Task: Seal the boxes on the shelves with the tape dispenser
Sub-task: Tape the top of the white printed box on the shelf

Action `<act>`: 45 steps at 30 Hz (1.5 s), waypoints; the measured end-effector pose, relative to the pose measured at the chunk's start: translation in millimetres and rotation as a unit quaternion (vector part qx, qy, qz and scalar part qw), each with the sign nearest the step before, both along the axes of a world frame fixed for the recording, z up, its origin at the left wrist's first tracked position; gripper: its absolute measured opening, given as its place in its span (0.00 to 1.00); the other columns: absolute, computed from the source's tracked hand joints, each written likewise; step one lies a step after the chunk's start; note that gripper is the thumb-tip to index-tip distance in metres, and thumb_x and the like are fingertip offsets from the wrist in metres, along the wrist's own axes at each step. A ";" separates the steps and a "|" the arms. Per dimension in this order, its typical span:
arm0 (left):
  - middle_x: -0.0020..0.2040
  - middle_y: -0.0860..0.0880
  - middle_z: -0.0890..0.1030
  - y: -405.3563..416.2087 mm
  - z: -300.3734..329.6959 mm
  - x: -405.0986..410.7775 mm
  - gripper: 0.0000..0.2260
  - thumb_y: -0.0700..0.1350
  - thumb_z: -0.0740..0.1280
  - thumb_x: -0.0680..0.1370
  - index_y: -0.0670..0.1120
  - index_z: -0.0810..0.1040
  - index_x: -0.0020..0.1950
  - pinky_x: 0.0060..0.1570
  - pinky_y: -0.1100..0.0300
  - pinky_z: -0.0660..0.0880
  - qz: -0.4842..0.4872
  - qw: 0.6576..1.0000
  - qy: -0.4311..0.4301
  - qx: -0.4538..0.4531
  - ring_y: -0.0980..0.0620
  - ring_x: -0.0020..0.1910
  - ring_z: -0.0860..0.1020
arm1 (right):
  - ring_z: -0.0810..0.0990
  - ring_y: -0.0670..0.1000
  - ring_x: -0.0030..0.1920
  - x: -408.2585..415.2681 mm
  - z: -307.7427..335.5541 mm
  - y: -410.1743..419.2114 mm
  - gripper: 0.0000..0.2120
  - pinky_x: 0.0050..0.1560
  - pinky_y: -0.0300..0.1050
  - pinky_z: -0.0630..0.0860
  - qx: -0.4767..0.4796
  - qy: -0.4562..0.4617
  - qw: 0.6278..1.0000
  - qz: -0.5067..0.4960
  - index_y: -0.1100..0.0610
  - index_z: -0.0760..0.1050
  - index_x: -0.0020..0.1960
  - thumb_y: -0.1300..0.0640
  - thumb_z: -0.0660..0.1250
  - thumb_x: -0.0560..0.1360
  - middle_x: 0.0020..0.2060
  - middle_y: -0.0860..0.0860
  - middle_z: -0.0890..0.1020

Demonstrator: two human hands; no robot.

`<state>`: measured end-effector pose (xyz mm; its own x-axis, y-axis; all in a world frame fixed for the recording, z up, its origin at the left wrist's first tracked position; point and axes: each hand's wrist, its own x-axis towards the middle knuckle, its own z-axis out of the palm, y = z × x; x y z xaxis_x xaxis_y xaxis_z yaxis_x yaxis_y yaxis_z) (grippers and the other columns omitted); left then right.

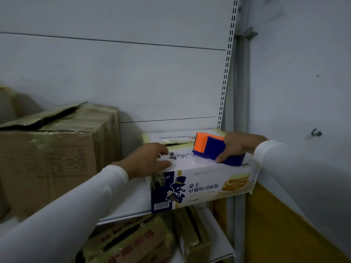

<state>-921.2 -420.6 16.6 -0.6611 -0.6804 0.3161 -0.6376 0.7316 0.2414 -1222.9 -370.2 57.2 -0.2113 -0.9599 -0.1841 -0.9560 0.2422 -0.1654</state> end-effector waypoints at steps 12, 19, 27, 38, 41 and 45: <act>0.54 0.52 0.79 -10.9 3.7 1.3 0.18 0.57 0.68 0.75 0.48 0.76 0.59 0.50 0.59 0.76 -0.016 1.000 0.023 -0.012 0.56 0.50 0.77 | 0.83 0.52 0.46 12.9 4.7 19.0 0.16 0.45 0.47 0.81 -0.152 -0.160 0.969 0.111 0.55 0.75 0.53 0.48 0.75 0.72 0.45 0.52 0.83; 0.52 0.52 0.79 -12.0 13.4 7.6 0.16 0.55 0.68 0.75 0.48 0.77 0.58 0.50 0.60 0.75 -0.017 0.998 0.050 -0.014 0.56 0.49 0.78 | 0.84 0.46 0.42 11.4 22.1 31.8 0.14 0.38 0.37 0.78 -0.146 -0.128 0.969 0.151 0.47 0.76 0.48 0.45 0.78 0.69 0.40 0.46 0.84; 0.60 0.50 0.78 1.7 15.1 4.4 0.16 0.46 0.63 0.80 0.45 0.72 0.67 0.58 0.63 0.72 -0.069 0.984 0.148 0.073 0.55 0.57 0.76 | 0.82 0.41 0.35 30.7 17.4 34.5 0.18 0.32 0.31 0.75 -0.163 -0.096 0.962 0.197 0.47 0.76 0.43 0.36 0.76 0.64 0.35 0.41 0.83; 0.53 0.50 0.83 12.7 14.6 2.5 0.12 0.40 0.59 0.82 0.50 0.79 0.59 0.55 0.57 0.75 -0.163 0.942 0.200 0.216 0.52 0.54 0.80 | 0.84 0.50 0.37 53.0 13.5 36.3 0.32 0.42 0.51 0.81 -0.152 -0.043 0.960 0.231 0.57 0.80 0.46 0.30 0.71 0.59 0.38 0.51 0.84; 0.51 0.51 0.84 12.1 11.8 7.1 0.11 0.40 0.60 0.81 0.51 0.79 0.56 0.51 0.61 0.76 -0.156 0.932 0.232 0.231 0.55 0.51 0.81 | 0.84 0.51 0.40 56.6 11.4 36.2 0.33 0.45 0.53 0.83 -0.144 -0.053 0.961 0.232 0.57 0.80 0.49 0.30 0.71 0.59 0.40 0.52 0.85; 0.47 0.49 0.84 9.9 8.2 11.3 0.08 0.39 0.62 0.80 0.48 0.81 0.52 0.47 0.64 0.75 -0.147 0.923 0.269 0.234 0.56 0.46 0.82 | 0.85 0.50 0.42 63.1 9.2 33.9 0.32 0.47 0.53 0.83 -0.136 -0.077 0.960 0.232 0.55 0.80 0.51 0.31 0.72 0.60 0.42 0.51 0.85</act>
